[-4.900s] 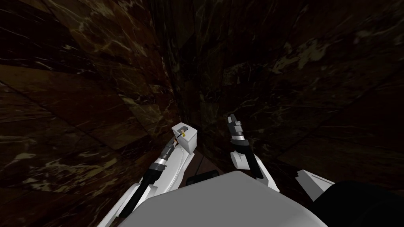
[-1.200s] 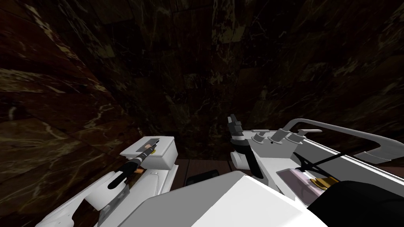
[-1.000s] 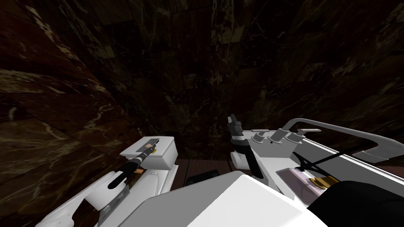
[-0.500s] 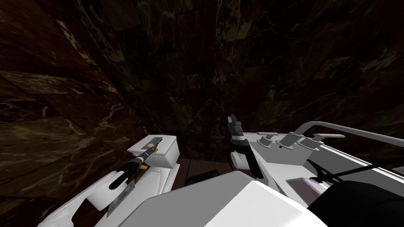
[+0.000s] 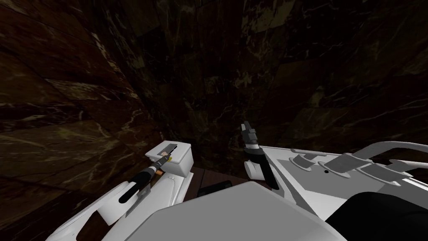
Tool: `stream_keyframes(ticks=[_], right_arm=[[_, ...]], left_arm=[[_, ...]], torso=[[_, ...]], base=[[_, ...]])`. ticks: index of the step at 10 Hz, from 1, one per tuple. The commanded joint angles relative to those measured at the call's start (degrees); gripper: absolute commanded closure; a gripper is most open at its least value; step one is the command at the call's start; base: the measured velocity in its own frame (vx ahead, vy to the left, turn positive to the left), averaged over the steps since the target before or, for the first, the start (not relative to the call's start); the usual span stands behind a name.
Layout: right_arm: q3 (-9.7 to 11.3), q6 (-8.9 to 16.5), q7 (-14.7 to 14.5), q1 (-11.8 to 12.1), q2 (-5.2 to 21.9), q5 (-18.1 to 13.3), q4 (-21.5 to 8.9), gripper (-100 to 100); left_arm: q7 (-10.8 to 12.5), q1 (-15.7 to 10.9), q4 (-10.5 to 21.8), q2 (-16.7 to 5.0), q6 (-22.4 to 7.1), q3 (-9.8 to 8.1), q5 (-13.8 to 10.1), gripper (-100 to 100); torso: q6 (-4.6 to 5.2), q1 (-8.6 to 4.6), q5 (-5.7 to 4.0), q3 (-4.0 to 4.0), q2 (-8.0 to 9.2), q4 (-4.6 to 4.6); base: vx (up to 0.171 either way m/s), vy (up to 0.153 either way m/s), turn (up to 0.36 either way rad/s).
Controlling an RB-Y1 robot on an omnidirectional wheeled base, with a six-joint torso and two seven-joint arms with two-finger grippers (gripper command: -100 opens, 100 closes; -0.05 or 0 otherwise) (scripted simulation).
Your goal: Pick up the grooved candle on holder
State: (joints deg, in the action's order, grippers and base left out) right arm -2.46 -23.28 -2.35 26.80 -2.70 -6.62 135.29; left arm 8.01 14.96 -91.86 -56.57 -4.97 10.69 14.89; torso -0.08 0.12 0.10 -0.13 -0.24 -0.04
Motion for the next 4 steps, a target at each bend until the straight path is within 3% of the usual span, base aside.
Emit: stream_keyframes(ticks=[1,2,3,4], right_arm=[[0.00,0.00,0.00,0.00,0.00,0.00,0.00,0],[0.00,0.00,0.00,0.00,0.00,0.00,0.00,0],[0.00,0.00,0.00,0.00,0.00,0.00,0.00,0],[0.01,0.00,0.00,-0.01,0.00,0.00,0.00,0]], left_arm=[[-0.06,0.74,-2.47,-0.23,-0.59,0.52,0.42,100],[-0.10,1.20,-3.91,-0.33,-0.89,0.83,0.70,100],[-0.06,0.92,-3.27,-0.33,-0.89,0.71,0.49,100],[-0.07,0.99,-3.52,-0.34,-1.05,0.76,0.52,0]], torso=[[0.00,0.00,0.00,0.00,0.00,0.00],[0.00,0.02,0.00,0.01,0.01,0.01],[0.00,0.03,0.00,0.02,0.03,0.01],[0.05,0.04,0.01,0.05,0.10,0.02]], base=[[0.066,0.004,0.171],[0.065,0.007,0.191],[0.029,-0.001,0.038],[0.000,0.000,0.000]])
